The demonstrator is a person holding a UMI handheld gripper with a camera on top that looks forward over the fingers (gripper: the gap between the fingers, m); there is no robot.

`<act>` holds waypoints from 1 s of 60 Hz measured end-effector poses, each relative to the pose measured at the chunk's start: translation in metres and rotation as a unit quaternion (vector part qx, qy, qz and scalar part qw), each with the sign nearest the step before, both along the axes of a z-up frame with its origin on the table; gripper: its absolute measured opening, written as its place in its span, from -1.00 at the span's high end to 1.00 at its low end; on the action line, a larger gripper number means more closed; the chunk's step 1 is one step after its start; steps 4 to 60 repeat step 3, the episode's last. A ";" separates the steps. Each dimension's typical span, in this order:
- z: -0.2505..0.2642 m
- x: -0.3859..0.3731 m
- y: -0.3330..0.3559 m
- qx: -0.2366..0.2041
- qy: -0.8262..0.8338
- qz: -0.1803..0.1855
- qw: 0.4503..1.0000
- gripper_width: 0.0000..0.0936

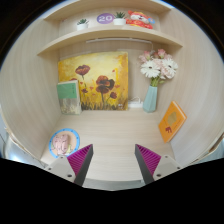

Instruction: Arrange mouse

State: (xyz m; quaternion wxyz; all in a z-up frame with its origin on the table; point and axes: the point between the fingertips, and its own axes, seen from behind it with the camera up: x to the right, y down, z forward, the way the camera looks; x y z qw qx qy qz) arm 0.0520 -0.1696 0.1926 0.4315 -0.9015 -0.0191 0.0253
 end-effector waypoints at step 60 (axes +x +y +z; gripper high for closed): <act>0.001 0.002 0.000 0.001 0.002 0.001 1.000 -0.81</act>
